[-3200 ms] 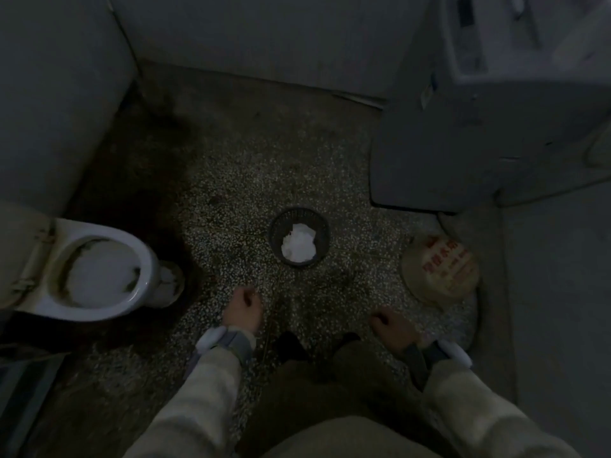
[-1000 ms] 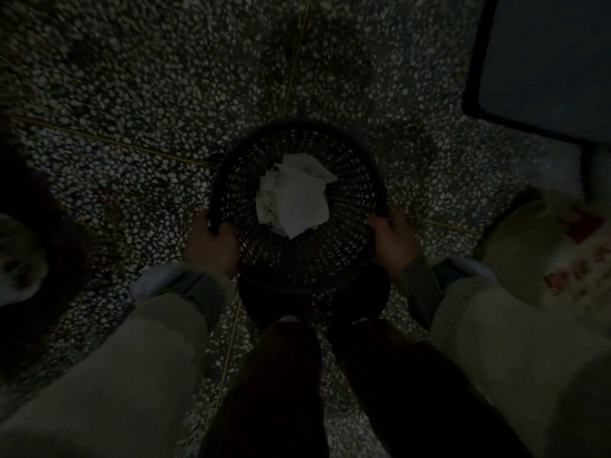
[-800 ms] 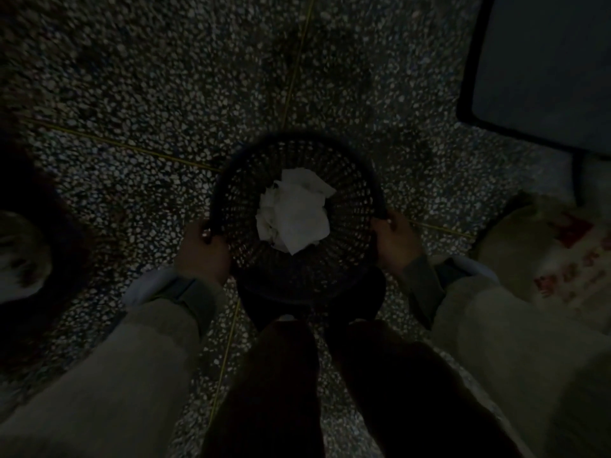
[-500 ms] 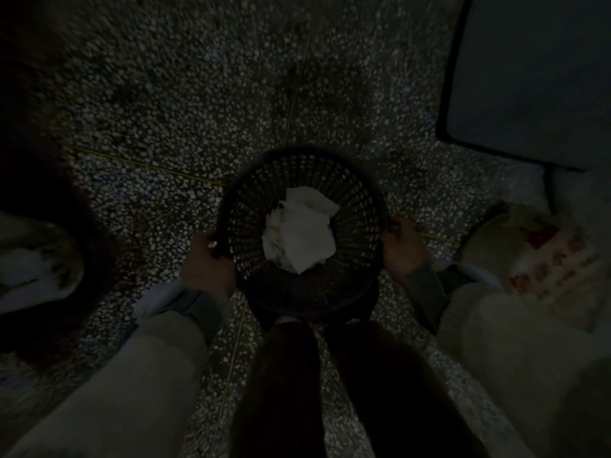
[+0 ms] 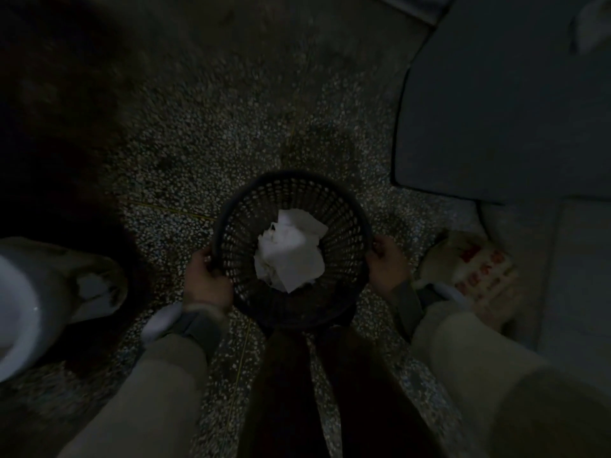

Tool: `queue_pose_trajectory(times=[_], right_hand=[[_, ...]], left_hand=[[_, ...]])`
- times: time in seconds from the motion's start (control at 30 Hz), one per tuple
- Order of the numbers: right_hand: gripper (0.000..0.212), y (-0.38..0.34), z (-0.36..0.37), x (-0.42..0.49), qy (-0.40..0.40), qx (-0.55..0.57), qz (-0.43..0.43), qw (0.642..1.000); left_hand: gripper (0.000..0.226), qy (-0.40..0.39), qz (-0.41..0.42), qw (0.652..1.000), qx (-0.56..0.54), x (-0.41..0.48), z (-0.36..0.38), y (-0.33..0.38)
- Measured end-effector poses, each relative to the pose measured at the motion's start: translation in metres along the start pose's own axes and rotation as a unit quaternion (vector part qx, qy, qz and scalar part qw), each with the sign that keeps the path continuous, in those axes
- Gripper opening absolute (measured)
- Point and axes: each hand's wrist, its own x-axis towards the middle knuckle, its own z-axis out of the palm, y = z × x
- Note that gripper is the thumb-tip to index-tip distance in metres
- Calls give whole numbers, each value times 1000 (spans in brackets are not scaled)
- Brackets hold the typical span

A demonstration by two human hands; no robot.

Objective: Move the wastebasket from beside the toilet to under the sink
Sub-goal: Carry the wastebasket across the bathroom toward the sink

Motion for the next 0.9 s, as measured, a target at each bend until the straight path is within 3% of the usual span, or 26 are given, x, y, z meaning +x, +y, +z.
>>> queue_pose_trajectory(times=[0.17,0.37,0.9], right_hand=[[40,-26,-29,-58,7,-21,-4,1000],[38,-61,-59,-113,-4,-1,-30,1000],[37,-115,-125,-181,-25,12,-92,995]], left_hand=[[40,10,46,999,8,-48,-43,23],[39,18,40,999,8,-101,-95,46],[41,28,65,984,-164,-195,-160,69]])
